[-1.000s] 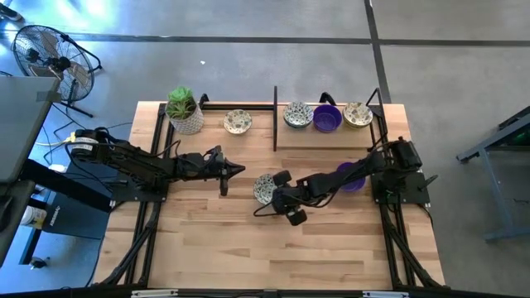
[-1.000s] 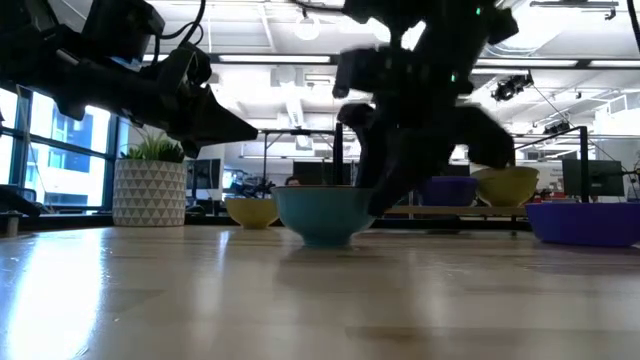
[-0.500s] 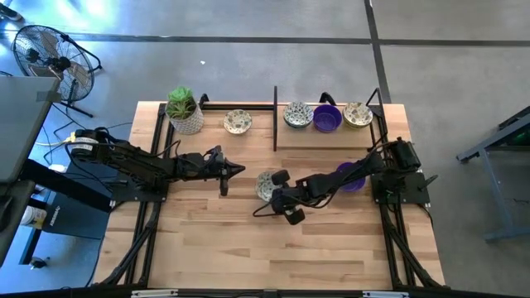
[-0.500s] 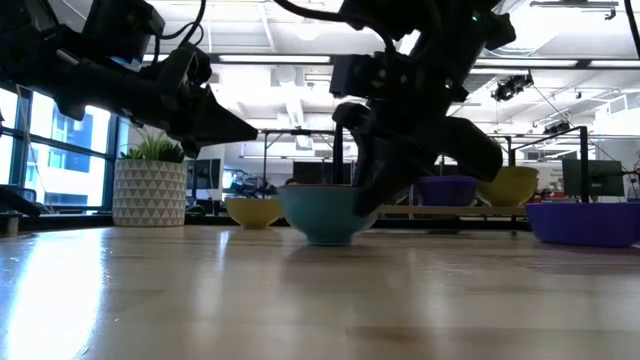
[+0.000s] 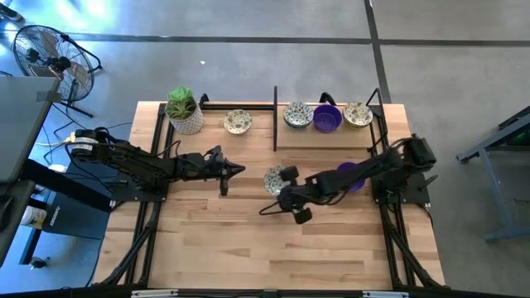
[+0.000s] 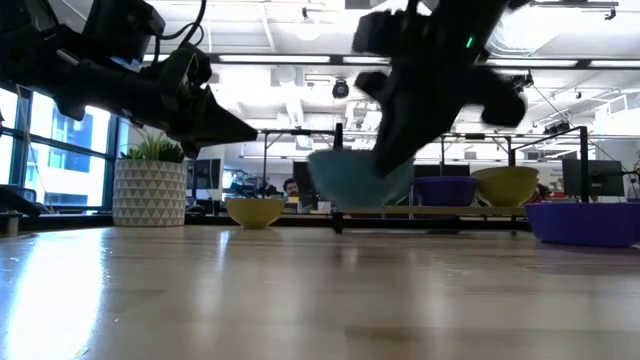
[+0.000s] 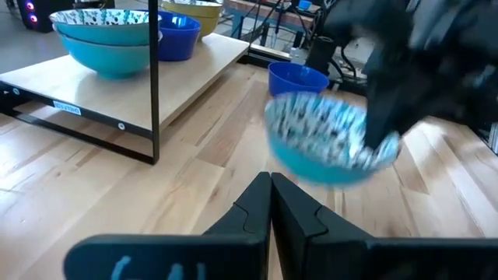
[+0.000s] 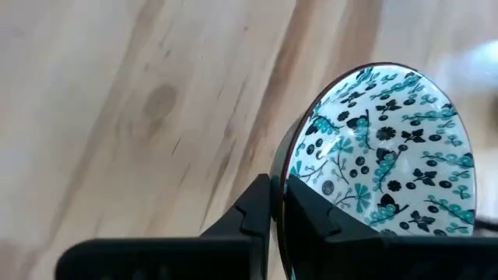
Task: Pick & Place Mini bowls
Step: Stack the light blue bowl on top of the light blue bowls on the shelf
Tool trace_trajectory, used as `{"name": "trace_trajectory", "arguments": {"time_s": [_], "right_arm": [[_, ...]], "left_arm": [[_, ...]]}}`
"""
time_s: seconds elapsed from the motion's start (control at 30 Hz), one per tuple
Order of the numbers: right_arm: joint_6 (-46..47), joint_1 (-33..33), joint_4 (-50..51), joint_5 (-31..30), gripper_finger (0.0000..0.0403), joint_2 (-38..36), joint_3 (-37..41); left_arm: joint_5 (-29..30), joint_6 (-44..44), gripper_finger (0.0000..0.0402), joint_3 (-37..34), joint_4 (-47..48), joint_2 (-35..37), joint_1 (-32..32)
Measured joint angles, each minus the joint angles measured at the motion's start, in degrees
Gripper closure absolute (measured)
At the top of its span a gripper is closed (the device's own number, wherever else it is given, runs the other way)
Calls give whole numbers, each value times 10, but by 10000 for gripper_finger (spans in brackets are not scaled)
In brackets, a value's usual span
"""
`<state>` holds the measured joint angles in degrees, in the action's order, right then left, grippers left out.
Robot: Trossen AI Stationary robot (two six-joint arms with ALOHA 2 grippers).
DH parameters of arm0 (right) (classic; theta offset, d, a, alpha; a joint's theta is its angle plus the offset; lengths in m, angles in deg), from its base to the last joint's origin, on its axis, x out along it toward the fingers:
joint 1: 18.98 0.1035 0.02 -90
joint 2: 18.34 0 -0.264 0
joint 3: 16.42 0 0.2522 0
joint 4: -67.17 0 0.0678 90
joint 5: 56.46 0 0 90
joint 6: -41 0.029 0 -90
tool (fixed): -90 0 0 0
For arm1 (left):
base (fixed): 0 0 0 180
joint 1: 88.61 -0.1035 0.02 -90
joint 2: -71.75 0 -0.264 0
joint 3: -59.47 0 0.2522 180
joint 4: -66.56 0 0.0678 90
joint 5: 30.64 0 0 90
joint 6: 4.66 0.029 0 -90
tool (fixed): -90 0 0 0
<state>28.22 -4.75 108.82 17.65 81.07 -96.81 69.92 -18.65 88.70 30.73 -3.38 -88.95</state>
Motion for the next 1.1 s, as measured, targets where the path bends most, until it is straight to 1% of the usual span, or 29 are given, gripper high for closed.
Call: {"name": "trace_trajectory", "arguments": {"time_s": [0.2, 0.3, 0.43, 0.53, 0.6, 0.67, 0.73, 0.8, 0.93, 1.1], "right_arm": [[99, 5, 109, -4, 386, -111, -1], [145, -17, 164, -21, 385, -171, -1], [168, -80, 198, -57, 383, -238, -1], [142, -151, 183, -56, 384, -266, -1], [106, -206, 165, -28, 384, -270, -1], [66, -261, 143, 15, 382, -264, -1], [32, -307, 125, 60, 380, -254, -1], [4, -346, 127, 91, 380, -236, -11], [-48, -396, 144, 109, 380, -192, -49], [-100, -436, 175, 134, 379, -124, -109]], "left_arm": [[0, 0, 396, 0, 1, 0, 0], [0, 0, 396, 0, 1, 0, 0], [0, 0, 396, 0, 1, 0, 0], [0, 0, 396, 0, 1, 0, 0], [0, 0, 396, 0, 0, 0, 0], [0, 0, 396, 0, 0, 0, 0], [0, 0, 396, 0, 0, 0, 0], [0, 0, 396, 0, -1, 0, 0], [0, 0, 396, 0, -4, 0, 0], [0, 0, 396, 0, -4, 0, 0]]}}
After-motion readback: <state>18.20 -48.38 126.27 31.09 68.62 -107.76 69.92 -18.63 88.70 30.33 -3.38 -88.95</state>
